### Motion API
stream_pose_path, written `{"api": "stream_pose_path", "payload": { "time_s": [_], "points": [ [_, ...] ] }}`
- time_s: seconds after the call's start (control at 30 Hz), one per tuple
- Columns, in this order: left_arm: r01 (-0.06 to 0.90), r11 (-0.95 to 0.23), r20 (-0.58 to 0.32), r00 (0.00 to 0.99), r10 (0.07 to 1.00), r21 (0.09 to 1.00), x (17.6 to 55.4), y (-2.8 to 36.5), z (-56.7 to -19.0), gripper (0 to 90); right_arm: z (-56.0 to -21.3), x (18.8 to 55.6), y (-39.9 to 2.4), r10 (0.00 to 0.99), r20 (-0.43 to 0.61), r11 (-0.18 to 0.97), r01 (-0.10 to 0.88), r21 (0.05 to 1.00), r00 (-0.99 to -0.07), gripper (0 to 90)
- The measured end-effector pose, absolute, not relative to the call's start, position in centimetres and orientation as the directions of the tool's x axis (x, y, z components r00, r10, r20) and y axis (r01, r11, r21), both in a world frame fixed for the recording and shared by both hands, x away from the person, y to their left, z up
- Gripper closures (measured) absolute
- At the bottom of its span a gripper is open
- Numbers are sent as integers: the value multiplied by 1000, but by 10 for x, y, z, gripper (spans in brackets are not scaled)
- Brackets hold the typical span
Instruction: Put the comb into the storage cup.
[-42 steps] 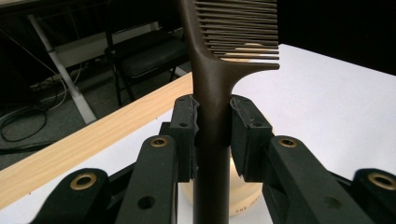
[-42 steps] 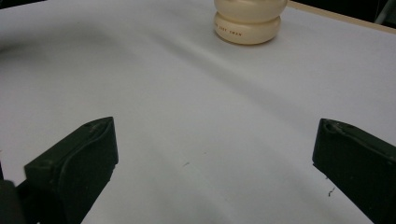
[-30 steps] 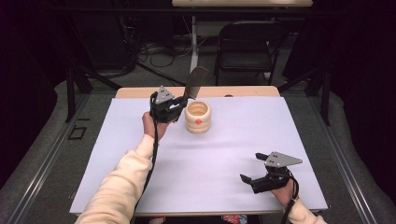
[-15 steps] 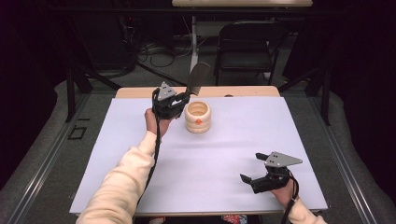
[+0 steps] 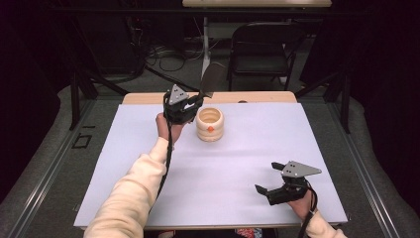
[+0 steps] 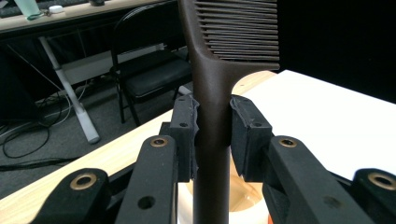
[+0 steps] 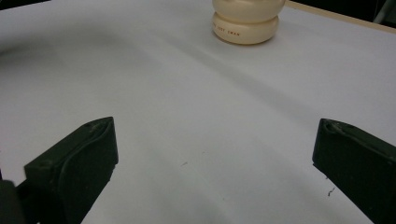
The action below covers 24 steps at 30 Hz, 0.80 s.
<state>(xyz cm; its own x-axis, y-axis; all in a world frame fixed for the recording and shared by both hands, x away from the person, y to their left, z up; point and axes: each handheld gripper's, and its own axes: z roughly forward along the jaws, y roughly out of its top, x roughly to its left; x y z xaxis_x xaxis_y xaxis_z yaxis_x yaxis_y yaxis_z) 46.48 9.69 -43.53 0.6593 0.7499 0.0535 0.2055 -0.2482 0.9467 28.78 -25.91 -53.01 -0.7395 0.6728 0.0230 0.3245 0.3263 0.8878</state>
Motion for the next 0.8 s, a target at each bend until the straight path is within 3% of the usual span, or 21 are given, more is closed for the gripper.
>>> {"api": "stream_pose_path", "payload": {
  "time_s": [0.8],
  "points": [
    [177, -205, 40, 655, 754, 963, 474, 81, -427, 727, -530, 288, -260, 674, 27, 322, 327, 888, -738, 0]
  ]
}}
